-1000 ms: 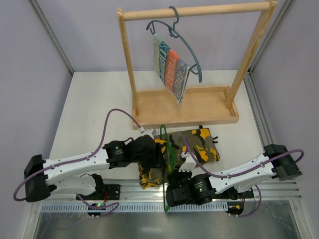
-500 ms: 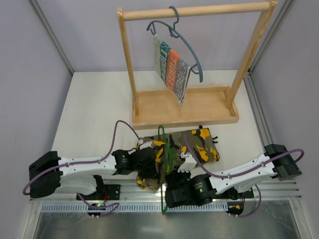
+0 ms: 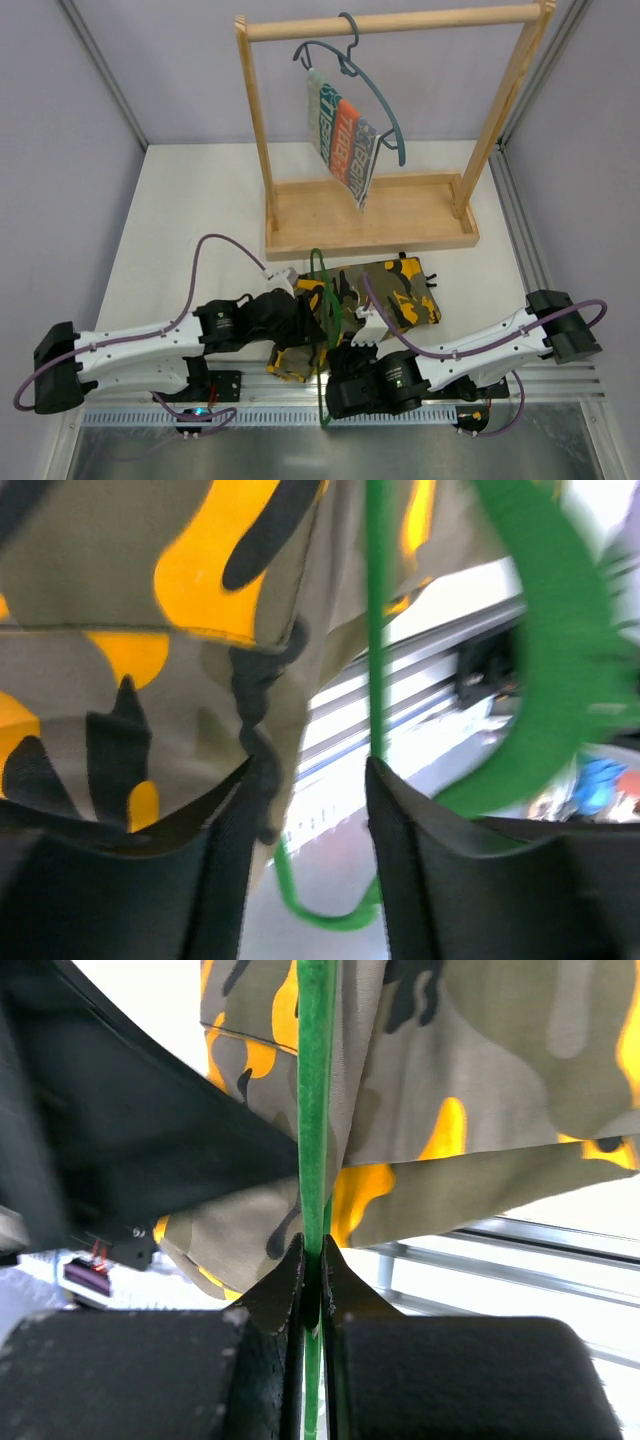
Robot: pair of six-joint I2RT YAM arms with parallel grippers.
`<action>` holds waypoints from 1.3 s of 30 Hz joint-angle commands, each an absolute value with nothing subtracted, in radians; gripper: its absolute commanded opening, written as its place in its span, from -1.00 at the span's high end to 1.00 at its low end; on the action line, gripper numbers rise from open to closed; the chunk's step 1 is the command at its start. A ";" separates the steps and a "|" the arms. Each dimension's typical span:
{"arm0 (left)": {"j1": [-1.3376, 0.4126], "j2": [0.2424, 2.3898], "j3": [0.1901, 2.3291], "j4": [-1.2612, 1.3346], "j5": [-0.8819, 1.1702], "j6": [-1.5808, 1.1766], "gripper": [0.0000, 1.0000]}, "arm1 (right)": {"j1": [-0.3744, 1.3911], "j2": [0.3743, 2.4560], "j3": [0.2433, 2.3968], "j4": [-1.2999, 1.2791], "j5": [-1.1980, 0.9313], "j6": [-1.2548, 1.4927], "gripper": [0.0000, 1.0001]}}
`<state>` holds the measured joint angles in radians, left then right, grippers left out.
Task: Place the trousers on the hanger
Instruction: Place trousers on hanger
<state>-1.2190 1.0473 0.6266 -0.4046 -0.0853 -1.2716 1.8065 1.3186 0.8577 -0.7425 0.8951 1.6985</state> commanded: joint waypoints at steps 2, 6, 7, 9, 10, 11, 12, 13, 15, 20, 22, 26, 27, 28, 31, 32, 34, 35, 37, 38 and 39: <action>-1.190 0.885 0.588 -0.375 -0.187 -1.235 -0.02 | 1.815 1.325 0.911 -0.623 0.968 1.640 0.81; -1.186 0.810 0.535 -0.281 -0.158 -1.184 -0.11 | 1.815 1.338 0.919 -0.604 0.965 1.614 0.74; -1.187 0.805 0.532 -0.267 -0.140 -1.175 -0.14 | 1.813 1.341 0.919 -0.609 0.965 1.617 0.75; -1.187 0.808 0.531 -0.244 -0.126 -1.155 -0.15 | 1.815 1.351 0.931 -0.612 0.965 1.612 0.81; -1.187 0.811 0.531 -0.233 -0.114 -1.151 -0.15 | 1.815 1.358 0.939 -0.624 0.965 1.609 0.81; -1.187 0.819 0.529 -0.212 -0.109 -1.147 -0.15 | 1.813 1.373 0.948 -0.632 0.966 1.605 0.81; -1.187 0.824 0.529 -0.198 -0.101 -1.134 -0.15 | 1.813 1.381 0.968 -0.643 0.969 1.600 0.81; -1.187 0.828 0.526 -0.181 -0.092 -1.131 -0.15 | 1.815 1.387 0.977 -0.656 0.969 1.598 0.81; -1.187 0.836 0.519 -0.137 -0.081 -1.124 -0.15 | 1.815 1.400 0.991 -0.658 0.968 1.594 0.81; -1.186 0.856 0.496 -0.110 -0.066 -1.124 -0.17 | 1.815 1.405 0.991 -0.661 0.971 1.598 0.82; -1.189 0.874 0.485 -0.071 -0.055 -1.126 -0.17 | 1.815 1.407 0.992 -0.664 0.973 1.600 0.84; -1.187 0.893 0.471 -0.012 -0.040 -1.114 -0.18 | 1.813 1.413 0.997 -0.664 0.977 1.600 0.85; -1.189 0.893 0.471 -0.005 -0.040 -1.108 -0.19 | 1.813 1.413 0.997 -0.666 0.977 1.598 0.87; -1.187 0.888 0.471 -0.003 -0.040 -1.103 -0.19 | 1.812 1.413 0.997 -0.666 0.977 1.598 0.88; -1.189 0.879 0.469 0.009 -0.041 -1.086 -0.20 | 1.813 1.410 0.989 -0.666 0.979 1.606 0.92; -1.189 0.877 0.469 0.026 -0.041 -1.085 -0.20 | 1.813 1.407 0.989 -0.669 0.980 1.608 0.92; -1.189 0.876 0.465 0.029 -0.038 -1.080 -0.20 | 1.812 1.402 0.980 -0.672 0.982 1.621 0.93; -1.189 0.874 0.460 0.031 -0.037 -1.078 -0.19 | 1.809 1.398 0.974 -0.673 0.985 1.621 0.92; -1.189 0.868 0.446 0.038 -0.034 -1.075 -0.19 | 1.810 1.391 0.966 -0.676 0.985 1.637 0.93; -1.189 0.858 0.440 0.043 -0.034 -1.075 -0.19 | 1.809 1.390 0.954 -0.678 0.988 1.644 0.92; -1.189 0.851 0.433 0.054 -0.034 -1.078 -0.19 | 1.810 1.382 0.947 -0.673 0.986 1.651 0.93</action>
